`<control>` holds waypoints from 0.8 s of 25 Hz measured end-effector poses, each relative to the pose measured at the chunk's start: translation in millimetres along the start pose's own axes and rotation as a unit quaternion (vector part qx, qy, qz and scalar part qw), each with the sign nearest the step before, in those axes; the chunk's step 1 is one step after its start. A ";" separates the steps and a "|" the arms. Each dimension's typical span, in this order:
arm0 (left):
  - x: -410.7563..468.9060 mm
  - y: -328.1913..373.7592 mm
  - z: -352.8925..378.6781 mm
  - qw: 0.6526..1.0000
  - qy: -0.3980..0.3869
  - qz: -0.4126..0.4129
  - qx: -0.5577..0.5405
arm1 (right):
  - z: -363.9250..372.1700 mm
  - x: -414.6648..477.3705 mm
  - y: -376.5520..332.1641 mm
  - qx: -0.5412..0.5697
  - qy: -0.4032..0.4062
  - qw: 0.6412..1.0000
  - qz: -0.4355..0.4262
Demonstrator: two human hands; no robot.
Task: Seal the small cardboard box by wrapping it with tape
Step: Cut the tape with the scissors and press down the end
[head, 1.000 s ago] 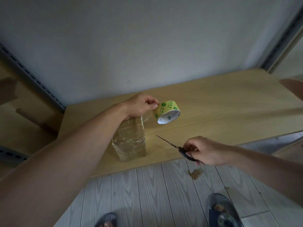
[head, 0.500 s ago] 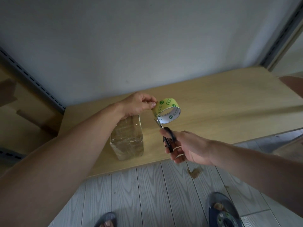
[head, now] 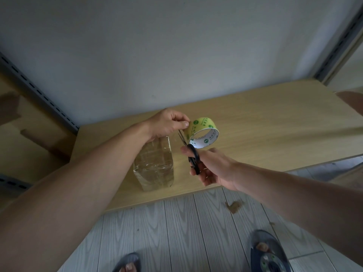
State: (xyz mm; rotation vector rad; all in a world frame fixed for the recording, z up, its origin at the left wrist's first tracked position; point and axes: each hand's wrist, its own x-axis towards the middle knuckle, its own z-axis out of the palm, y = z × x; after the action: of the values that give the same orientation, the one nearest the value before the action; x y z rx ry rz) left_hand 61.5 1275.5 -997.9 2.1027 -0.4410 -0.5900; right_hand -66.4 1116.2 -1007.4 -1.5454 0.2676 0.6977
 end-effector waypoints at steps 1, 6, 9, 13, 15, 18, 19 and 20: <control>-0.1 0.6 1.1 1.000 -0.003 0.002 0.004 | 1.1 0.1 -1.5 0.002 0.007 1.000 -0.003; -1.7 2.2 1.4 1.000 -0.013 0.006 0.022 | 3.8 -5.7 0.8 0.017 0.028 0.999 0.021; -2.1 3.5 1.2 0.999 -0.019 0.005 0.030 | 0.3 -6.3 -1.9 0.004 0.044 0.999 0.020; -2.0 4.0 1.6 0.998 -0.026 0.003 0.051 | -1.6 -3.9 -2.8 0.011 0.037 0.999 0.012; -1.8 3.9 1.5 0.998 -0.027 0.002 0.055 | -2.3 -3.7 -0.8 0.017 0.034 0.999 0.005; -2.9 6.2 2.1 0.998 -0.027 -0.002 0.060 | -4.7 -3.1 1.6 0.014 0.037 0.999 -0.002; -2.8 6.7 2.5 0.998 -0.027 -0.003 0.062 | -5.4 -2.8 1.5 0.013 0.037 0.999 -0.002; -2.9 7.1 3.0 0.998 -0.026 -0.005 0.064 | -6.1 -2.8 1.1 0.014 0.037 0.999 -0.002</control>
State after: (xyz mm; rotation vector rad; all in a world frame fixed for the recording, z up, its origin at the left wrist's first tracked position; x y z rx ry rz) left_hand 56.8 1271.1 -992.8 2.2148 -0.5107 -0.6383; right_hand -67.7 1109.5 -1007.0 -1.5474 0.3280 0.6314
